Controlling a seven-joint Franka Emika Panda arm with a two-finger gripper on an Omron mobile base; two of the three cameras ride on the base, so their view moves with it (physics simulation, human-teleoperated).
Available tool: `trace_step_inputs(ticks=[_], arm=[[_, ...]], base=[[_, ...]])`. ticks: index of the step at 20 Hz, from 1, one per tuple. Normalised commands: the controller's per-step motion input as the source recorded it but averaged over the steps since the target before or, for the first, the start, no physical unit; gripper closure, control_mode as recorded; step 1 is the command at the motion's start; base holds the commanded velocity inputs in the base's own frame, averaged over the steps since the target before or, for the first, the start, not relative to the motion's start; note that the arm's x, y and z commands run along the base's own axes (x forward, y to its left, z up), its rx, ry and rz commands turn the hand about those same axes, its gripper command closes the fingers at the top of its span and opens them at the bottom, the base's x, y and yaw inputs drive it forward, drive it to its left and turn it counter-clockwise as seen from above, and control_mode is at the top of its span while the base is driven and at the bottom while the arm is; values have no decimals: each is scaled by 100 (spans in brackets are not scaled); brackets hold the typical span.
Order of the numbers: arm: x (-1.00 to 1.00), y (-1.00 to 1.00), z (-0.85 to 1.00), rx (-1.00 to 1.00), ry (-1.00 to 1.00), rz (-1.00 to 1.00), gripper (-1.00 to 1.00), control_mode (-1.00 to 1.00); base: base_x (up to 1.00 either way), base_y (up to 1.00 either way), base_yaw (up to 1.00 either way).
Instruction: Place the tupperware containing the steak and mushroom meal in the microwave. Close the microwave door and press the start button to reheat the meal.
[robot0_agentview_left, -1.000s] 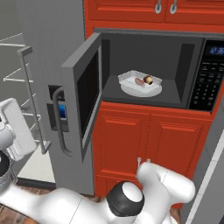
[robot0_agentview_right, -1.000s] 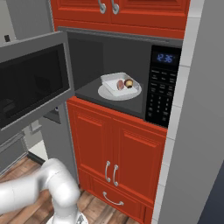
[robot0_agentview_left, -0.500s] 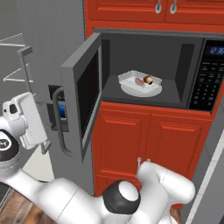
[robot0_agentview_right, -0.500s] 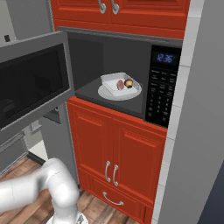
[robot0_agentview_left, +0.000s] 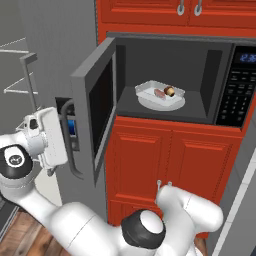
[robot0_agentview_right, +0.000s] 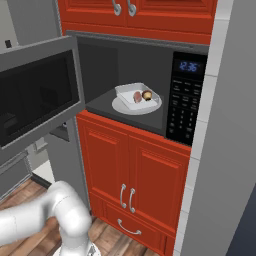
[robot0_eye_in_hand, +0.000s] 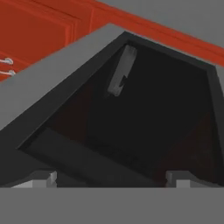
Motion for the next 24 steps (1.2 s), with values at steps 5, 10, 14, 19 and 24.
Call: trace_step_inputs(ticks=[5,10,14,19,24], arm=[[-82,-98,0,0,-8,-15,-100,-100],[-68,-100,0,0,-13,-13,-100,-100],[-42,-100,0,0,-15,-11,-100,-100],[-9,-100,0,3,-12,-5,-100,-100],[0,-100,0,6,-10,0,-100,-100]], base=[[0,0,0],[0,0,0],[0,0,0],[0,0,0],[0,0,0]])
